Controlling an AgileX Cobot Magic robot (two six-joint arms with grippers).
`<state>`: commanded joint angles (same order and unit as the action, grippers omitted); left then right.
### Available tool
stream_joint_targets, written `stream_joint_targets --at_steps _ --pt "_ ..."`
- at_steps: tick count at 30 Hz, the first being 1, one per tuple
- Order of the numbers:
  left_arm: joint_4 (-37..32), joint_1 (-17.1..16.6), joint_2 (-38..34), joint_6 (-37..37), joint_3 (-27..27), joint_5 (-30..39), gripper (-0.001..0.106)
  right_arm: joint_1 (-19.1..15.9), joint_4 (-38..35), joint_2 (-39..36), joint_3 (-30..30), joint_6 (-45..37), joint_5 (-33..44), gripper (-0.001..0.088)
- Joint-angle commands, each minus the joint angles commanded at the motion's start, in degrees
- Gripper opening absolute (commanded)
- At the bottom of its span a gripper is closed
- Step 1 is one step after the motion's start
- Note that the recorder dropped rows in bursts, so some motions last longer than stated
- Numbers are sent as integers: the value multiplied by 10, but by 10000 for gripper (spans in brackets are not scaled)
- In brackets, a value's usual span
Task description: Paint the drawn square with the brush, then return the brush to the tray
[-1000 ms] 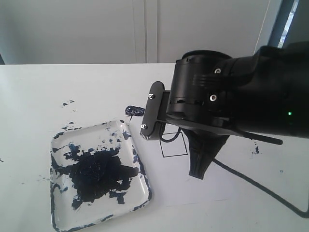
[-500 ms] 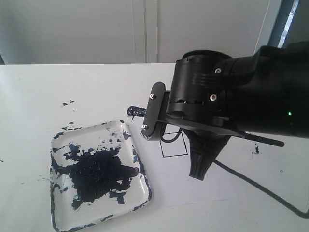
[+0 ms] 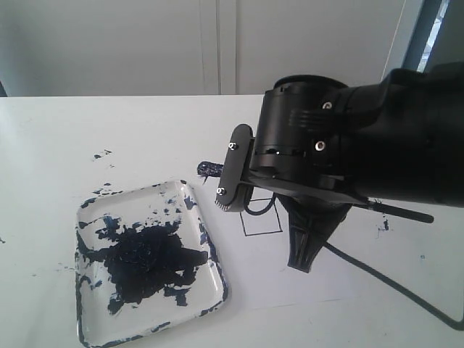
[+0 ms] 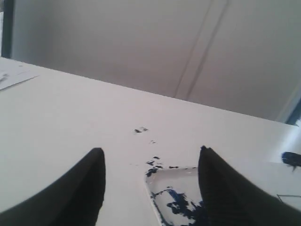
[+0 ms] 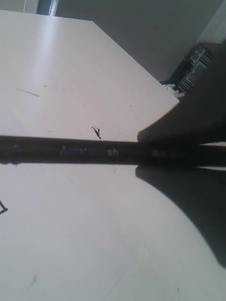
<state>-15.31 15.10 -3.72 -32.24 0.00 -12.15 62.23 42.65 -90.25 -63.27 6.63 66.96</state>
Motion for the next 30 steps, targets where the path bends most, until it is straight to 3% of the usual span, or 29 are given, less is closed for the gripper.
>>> stream_joint_targets --at_steps 4,9,18,23,30 --pt "-96 49 -66 -47 0 -70 618 0 1 0 0 6 3 0" --pt "-115 57 -182 -52 -1 -137 618 0 15 0 0 26 30 0" --pt "-167 57 -440 -54 -109 -243 618 0 16 0 0 40 30 0" --pt "-265 57 -600 -101 -170 -311 618 0 16 0 0 41 30 0" --pt "-355 57 -767 -169 -261 -324 618 0 16 0 0 41 30 0"
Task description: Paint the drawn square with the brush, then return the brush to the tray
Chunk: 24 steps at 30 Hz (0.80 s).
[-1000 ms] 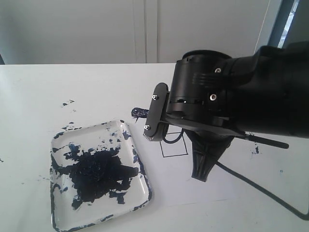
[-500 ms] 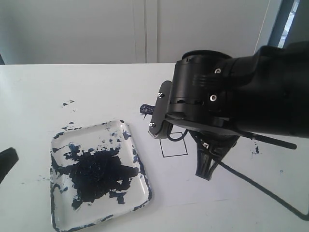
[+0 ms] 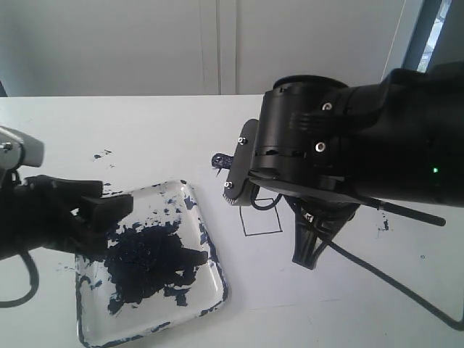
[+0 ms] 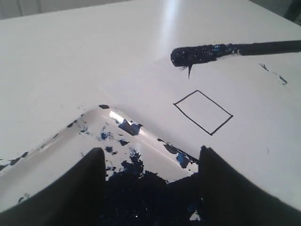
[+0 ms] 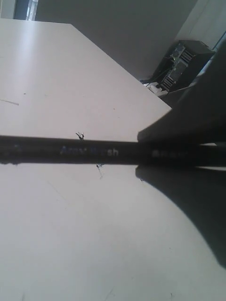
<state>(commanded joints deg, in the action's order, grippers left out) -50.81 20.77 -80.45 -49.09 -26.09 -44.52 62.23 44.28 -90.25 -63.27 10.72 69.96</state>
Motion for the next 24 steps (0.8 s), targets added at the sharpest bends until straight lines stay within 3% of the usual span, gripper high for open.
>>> stream_joint_targets --at_steps 5,13,22,24 --pt "-80 7 -67 -48 -60 -7 618 0 0 0 0 9 0 0" --pt "-161 96 -125 -59 -141 57 618 0 -1 0 0 15 0 0" --pt "-141 100 -125 -44 -146 -70 618 0 -2 0 0 25 0 0" --pt "-139 100 -125 -52 -146 -64 618 0 -2 0 0 25 0 0"
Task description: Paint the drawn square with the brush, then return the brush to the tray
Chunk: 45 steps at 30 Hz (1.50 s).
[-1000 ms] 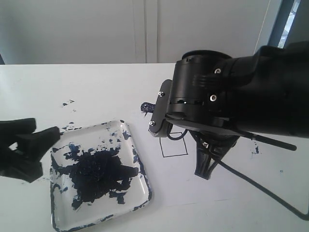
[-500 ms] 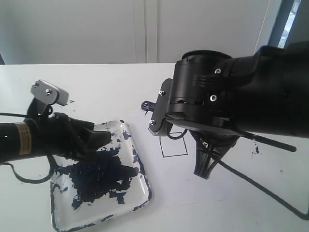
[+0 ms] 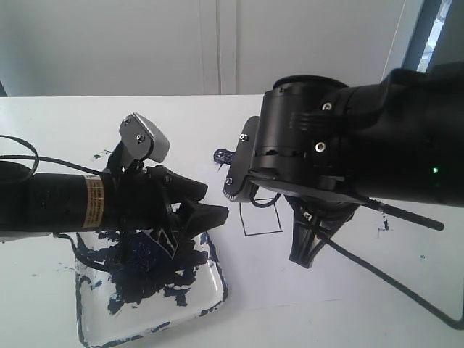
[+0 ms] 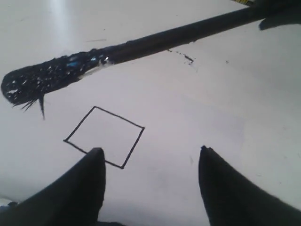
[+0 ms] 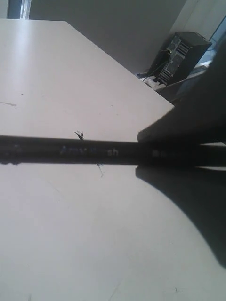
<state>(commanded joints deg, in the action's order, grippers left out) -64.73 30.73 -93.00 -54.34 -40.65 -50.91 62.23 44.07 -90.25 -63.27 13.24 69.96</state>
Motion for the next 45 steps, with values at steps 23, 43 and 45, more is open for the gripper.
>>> stream_joint_targets --at_steps 23,43,45 --pt "-63 10 -5 -100 -30 158 0 -25 7 0 0 0 0 0" --pt "-133 66 -117 -105 -138 255 659 -80 15 -4 60 -1 0 0" --pt "-137 66 -131 -113 -152 255 659 -88 14 -10 60 0 -1 0"
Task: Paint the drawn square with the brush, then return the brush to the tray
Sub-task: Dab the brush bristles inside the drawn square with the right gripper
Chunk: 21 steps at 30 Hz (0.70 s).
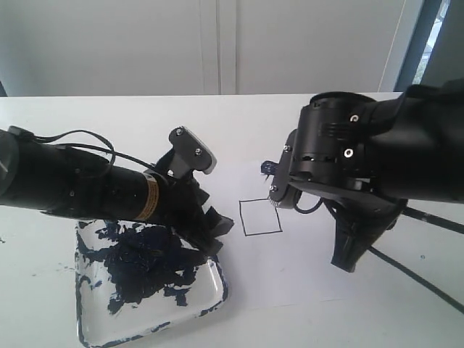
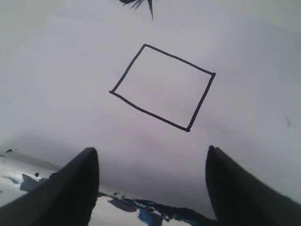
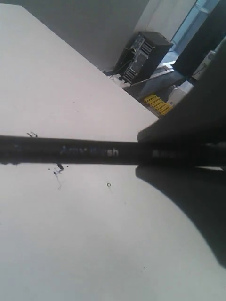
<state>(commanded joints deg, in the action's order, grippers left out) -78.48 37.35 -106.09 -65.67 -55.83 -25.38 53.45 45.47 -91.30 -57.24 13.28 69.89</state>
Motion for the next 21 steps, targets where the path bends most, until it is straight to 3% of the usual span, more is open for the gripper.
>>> stream_joint_targets --at_steps 4,10,21 --pt "-42 0 -29 -51 -32 1 659 -4 1 -21 0 0 -9 0" --pt "-215 1 -58 -218 -73 16 659 -4 -9 -49 0 3 -28 0" --pt "-215 11 -84 -228 -76 56 659 -4 -33 -50 0 6 -61 0"
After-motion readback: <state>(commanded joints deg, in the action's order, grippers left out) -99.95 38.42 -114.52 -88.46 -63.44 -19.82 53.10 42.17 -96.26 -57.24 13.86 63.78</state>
